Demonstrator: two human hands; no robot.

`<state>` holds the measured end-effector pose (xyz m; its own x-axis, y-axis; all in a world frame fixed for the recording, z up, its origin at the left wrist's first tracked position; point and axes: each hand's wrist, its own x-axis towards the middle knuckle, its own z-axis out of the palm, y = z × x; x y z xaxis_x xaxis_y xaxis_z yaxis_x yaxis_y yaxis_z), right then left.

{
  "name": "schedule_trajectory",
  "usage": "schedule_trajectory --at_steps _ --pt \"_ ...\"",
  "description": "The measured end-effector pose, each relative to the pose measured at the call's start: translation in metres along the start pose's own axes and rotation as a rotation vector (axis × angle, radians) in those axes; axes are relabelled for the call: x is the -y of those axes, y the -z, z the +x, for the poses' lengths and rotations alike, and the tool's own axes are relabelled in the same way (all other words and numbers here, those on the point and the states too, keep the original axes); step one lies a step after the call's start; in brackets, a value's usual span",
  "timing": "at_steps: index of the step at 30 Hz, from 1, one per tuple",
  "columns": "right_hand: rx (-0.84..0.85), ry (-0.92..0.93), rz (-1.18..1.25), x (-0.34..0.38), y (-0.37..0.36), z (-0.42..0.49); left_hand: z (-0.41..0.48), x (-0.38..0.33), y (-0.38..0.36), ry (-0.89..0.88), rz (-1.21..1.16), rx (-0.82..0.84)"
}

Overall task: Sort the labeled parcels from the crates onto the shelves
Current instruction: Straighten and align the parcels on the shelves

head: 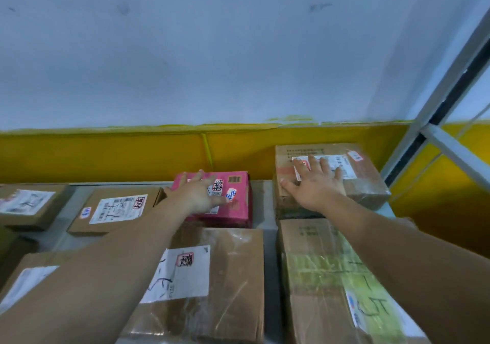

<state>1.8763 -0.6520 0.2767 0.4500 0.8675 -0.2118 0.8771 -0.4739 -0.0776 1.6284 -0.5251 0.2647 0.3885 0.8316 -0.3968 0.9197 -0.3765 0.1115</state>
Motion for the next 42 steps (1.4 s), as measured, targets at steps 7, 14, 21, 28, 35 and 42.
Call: schedule_trajectory --at_steps 7,14,21,28,35,42 --pt "-0.022 -0.027 -0.005 0.003 -0.005 0.001 0.025 -0.004 -0.010 -0.057 -0.017 0.094" --pt "-0.025 -0.037 0.015 0.004 -0.002 -0.001 0.029 -0.007 -0.001 -0.069 -0.025 0.074" --pt "-0.025 0.076 0.061 0.042 0.024 0.013 -0.009 0.024 0.004 -0.020 -0.061 -0.004" --pt "-0.003 0.440 0.034 0.143 0.021 -0.008 -0.094 0.077 0.005 0.028 -0.118 -0.096" --pt "0.042 0.610 0.049 0.220 0.010 -0.065 -0.162 0.159 -0.019 0.103 -0.092 -0.132" --pt "0.071 0.476 0.017 0.265 -0.019 -0.124 -0.192 0.240 -0.051 0.118 0.006 -0.046"
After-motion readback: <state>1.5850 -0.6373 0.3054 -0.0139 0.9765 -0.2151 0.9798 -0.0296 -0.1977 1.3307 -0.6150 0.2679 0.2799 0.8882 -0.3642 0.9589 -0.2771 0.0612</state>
